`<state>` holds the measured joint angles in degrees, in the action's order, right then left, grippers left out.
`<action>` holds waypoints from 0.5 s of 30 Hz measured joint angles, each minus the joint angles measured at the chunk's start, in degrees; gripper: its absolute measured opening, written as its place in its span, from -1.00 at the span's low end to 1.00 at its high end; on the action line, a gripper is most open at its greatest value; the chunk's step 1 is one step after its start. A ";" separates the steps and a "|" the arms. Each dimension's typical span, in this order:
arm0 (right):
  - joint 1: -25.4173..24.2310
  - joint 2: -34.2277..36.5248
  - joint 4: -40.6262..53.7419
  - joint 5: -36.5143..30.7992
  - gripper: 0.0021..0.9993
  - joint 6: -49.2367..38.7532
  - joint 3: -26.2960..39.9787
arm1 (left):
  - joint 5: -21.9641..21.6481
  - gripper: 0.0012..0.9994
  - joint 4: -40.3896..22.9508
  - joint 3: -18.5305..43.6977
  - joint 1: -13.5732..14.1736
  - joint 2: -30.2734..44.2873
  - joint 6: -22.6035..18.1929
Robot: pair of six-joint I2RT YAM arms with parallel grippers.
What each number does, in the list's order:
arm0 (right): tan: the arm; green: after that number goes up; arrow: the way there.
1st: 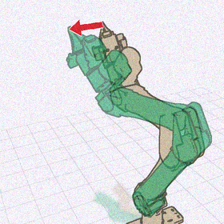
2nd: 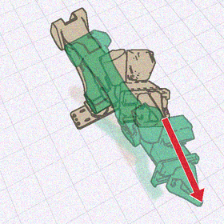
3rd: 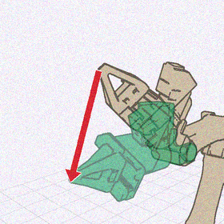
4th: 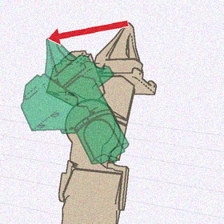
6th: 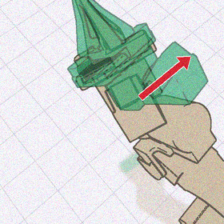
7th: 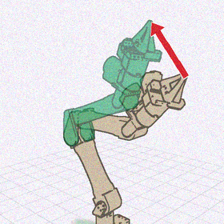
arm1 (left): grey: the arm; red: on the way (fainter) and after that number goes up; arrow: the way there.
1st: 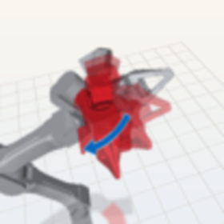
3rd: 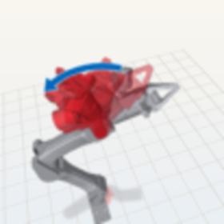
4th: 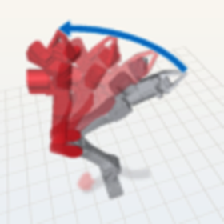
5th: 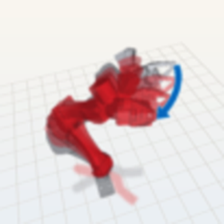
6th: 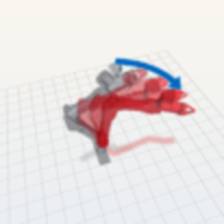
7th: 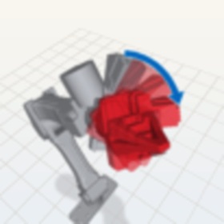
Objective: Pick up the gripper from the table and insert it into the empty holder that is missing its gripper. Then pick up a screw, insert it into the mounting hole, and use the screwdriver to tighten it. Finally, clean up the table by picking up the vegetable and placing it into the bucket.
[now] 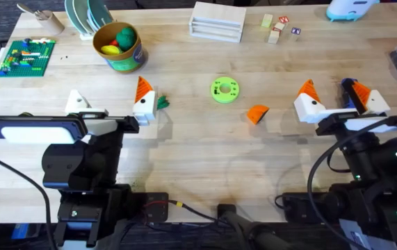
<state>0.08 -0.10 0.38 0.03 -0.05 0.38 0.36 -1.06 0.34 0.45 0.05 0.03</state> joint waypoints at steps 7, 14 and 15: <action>0.00 0.00 0.59 -0.03 0.98 -0.02 0.07 | 0.00 0.99 0.00 0.00 0.00 -0.01 -0.01; 0.00 0.00 0.60 -0.39 0.98 -0.44 0.12 | 0.02 0.99 -0.13 0.01 0.00 0.00 0.00; 0.00 0.00 0.99 -0.37 0.98 -0.44 0.30 | 0.02 0.99 -0.69 0.10 0.00 0.00 -0.02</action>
<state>0.08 -0.10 1.37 -0.34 -0.49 0.69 0.38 -1.75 0.44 0.45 0.05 0.01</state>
